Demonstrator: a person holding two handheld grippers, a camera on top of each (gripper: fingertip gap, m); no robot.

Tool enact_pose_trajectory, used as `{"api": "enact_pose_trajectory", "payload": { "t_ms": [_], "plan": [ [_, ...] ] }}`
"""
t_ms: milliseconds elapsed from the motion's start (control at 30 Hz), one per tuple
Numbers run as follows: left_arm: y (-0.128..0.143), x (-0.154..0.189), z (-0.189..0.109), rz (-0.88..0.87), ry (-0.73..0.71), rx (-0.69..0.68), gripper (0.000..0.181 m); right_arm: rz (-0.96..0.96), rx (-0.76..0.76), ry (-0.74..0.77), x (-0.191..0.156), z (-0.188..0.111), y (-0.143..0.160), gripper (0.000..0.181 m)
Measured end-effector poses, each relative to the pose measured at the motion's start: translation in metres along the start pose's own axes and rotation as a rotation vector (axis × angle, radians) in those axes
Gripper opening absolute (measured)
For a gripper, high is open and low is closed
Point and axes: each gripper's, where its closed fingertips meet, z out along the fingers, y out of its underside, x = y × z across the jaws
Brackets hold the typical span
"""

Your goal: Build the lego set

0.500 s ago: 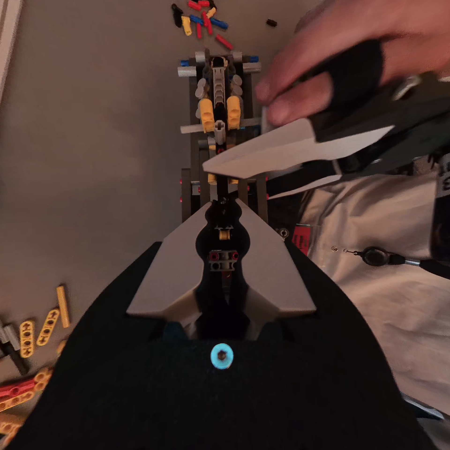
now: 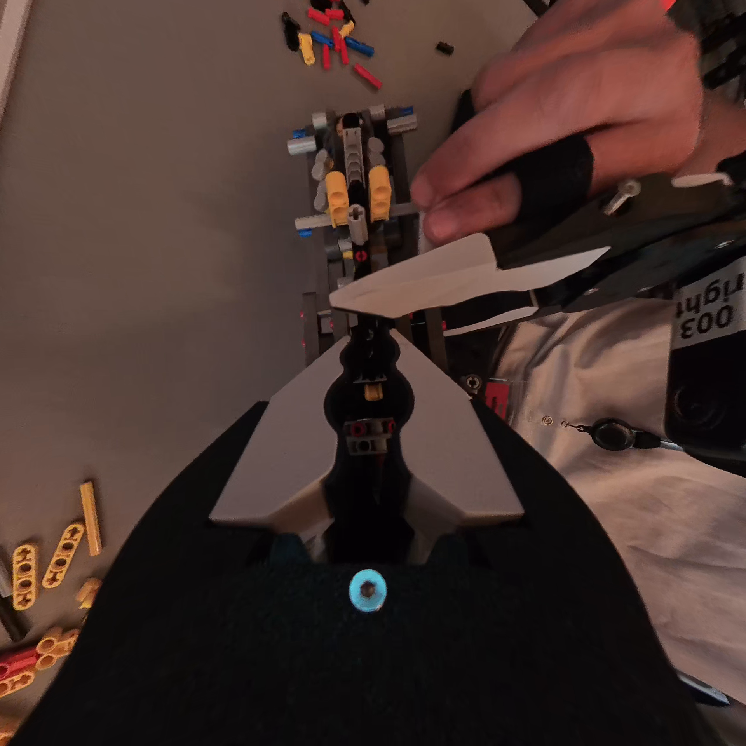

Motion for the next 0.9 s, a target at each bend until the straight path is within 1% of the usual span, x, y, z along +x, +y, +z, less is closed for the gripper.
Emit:
{"api": "enact_pose_trajectory", "payload": {
  "t_ms": [100,200,267,333,400,467,500,567,633,767,900],
  "plan": [
    [-0.002,-0.006,-0.002,-0.011,0.001,0.028,0.006,0.046,0.054,0.073,0.01,-0.012,-0.006,0.063],
    [-0.003,-0.023,-0.004,-0.007,-0.054,0.044,0.006,0.148,0.128,0.102,0.015,-0.027,-0.001,0.065],
    [-0.004,-0.041,-0.003,0.019,-0.134,0.056,0.006,0.283,0.148,0.082,0.015,-0.029,0.016,0.067],
    [-0.006,-0.061,-0.001,0.059,-0.25,0.073,0.006,0.484,0.189,0.036,0.016,-0.027,0.037,0.067],
    [-0.01,-0.076,0.004,0.118,-0.343,0.102,0.005,0.742,0.272,0.014,0.027,-0.026,0.055,0.064],
    [-0.015,-0.086,0.011,0.151,-0.404,0.139,0.005,1.014,0.383,-0.017,0.04,-0.025,0.068,0.063],
    [-0.017,-0.089,0.016,0.175,-0.428,0.154,0.005,1.127,0.438,-0.02,0.046,-0.024,0.076,0.062],
    [-0.018,-0.095,0.023,0.205,-0.473,0.168,0.005,1.304,0.484,0.026,0.053,-0.021,0.097,0.056],
    [-0.017,-0.097,0.029,0.234,-0.502,0.171,0.005,1.385,0.496,0.078,0.057,-0.022,0.113,0.053],
    [-0.014,-0.097,0.037,0.238,-0.516,0.176,0.006,1.396,0.399,0.225,0.059,-0.028,0.141,0.044],
    [-0.015,-0.094,0.04,0.252,-0.539,0.186,0.005,1.424,0.324,0.293,0.058,-0.027,0.159,0.043]
  ]
}}
